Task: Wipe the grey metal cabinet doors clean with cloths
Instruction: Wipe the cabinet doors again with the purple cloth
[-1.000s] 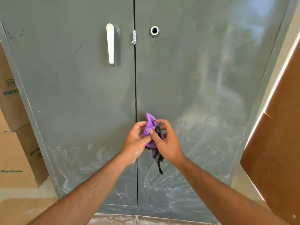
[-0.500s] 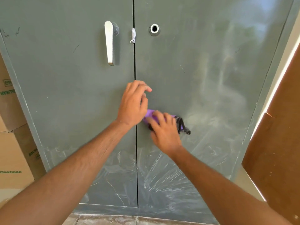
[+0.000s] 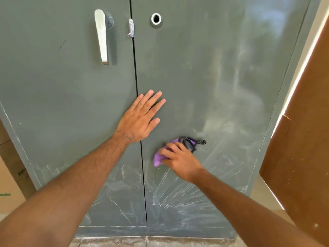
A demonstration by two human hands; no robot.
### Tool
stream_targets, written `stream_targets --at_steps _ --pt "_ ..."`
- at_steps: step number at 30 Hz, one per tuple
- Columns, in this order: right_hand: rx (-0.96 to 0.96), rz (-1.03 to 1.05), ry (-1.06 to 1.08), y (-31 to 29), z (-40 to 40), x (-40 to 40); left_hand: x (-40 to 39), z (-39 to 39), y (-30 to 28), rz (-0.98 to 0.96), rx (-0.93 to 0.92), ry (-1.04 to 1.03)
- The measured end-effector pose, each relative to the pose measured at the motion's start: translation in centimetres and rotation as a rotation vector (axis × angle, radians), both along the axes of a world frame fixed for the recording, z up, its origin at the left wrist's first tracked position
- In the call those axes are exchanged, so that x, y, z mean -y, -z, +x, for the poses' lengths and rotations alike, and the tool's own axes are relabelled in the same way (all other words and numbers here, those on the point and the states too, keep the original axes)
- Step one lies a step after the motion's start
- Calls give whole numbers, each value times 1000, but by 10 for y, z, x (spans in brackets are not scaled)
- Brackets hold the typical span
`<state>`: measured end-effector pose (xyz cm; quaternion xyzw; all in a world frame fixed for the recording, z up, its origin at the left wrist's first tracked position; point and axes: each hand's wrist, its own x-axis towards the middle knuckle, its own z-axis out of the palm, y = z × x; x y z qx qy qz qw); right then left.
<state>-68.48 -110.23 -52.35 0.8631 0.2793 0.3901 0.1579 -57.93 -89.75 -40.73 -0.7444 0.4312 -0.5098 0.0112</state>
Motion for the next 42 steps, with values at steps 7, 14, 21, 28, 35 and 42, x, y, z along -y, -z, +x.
stream_targets --at_steps 7,14,21,28,35,42 --pt "268 645 219 -46 -12 28 7 10 10 -34 121 -58" --pt "86 244 174 -16 -48 110 8 18 13 -52 173 -64" --pt "172 527 235 -39 -43 87 9 19 15 -59 169 -59" --pt "275 930 461 -40 -78 161 10 24 17 -74 179 -42" --pt "6 268 302 -12 -105 197 11 24 17 -74 182 -24" --pt "361 841 433 -114 -96 203 10 24 18 -74 183 -31"
